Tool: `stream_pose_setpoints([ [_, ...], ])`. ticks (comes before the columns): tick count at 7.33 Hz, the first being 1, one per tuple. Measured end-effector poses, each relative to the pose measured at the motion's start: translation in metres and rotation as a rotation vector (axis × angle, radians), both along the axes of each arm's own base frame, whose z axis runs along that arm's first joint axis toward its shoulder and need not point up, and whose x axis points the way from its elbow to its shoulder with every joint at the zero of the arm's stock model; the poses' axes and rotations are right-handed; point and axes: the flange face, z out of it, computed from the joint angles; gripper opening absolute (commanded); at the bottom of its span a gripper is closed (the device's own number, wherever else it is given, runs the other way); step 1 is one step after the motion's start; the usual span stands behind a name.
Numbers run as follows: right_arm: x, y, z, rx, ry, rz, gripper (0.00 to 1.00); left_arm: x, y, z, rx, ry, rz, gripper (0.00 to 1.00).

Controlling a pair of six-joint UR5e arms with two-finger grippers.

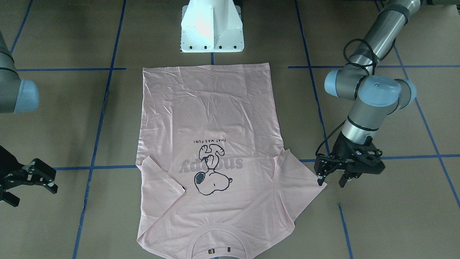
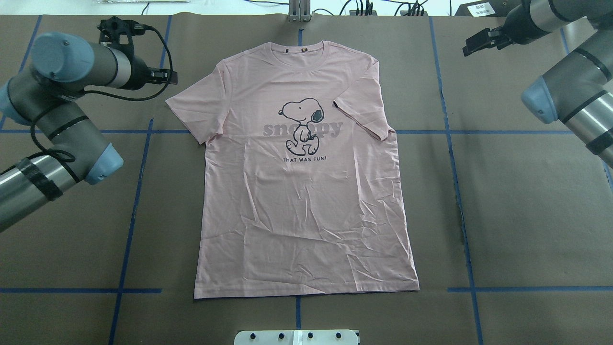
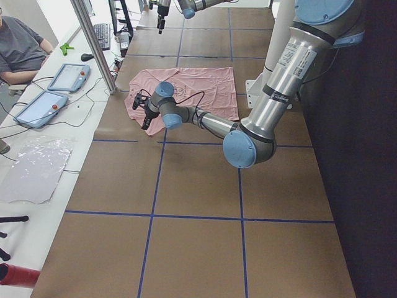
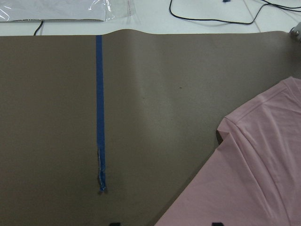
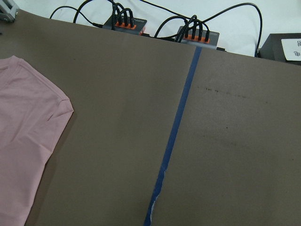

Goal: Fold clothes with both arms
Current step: 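Move the left gripper toward the shirt shoulder nearest it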

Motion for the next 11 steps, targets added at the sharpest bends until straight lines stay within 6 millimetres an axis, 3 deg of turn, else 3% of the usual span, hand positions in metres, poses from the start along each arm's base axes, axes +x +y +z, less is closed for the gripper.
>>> stream_pose_setpoints([
  [2, 0.003, 0.002, 0.005, 0.001, -0.002, -0.001, 1.0, 0.022, -0.001, 0.025, -0.013, -0.014, -0.016, 0.61],
  [4, 0.003, 0.003, 0.006, 0.001, -0.001, 0.0, 1.0, 0.033, 0.003, 0.037, -0.04, -0.012, -0.029, 0.57],
  [5, 0.004, 0.003, 0.006, 0.001, 0.0, 0.001, 1.0, 0.036, 0.005, 0.038, -0.043, -0.012, -0.028, 0.43],
  [6, 0.004, 0.002, 0.006, 0.001, 0.0, 0.002, 1.0, 0.038, 0.006, 0.038, -0.043, -0.011, -0.026, 0.0],
  [10, 0.004, 0.002, 0.005, 0.002, 0.001, 0.003, 1.0, 0.039, 0.01, 0.036, -0.024, -0.02, -0.009, 0.0],
  [11, 0.004, 0.002, 0.005, 0.002, 0.0, 0.003, 1.0, 0.037, 0.012, 0.026, 0.003, -0.024, 0.007, 0.0],
])
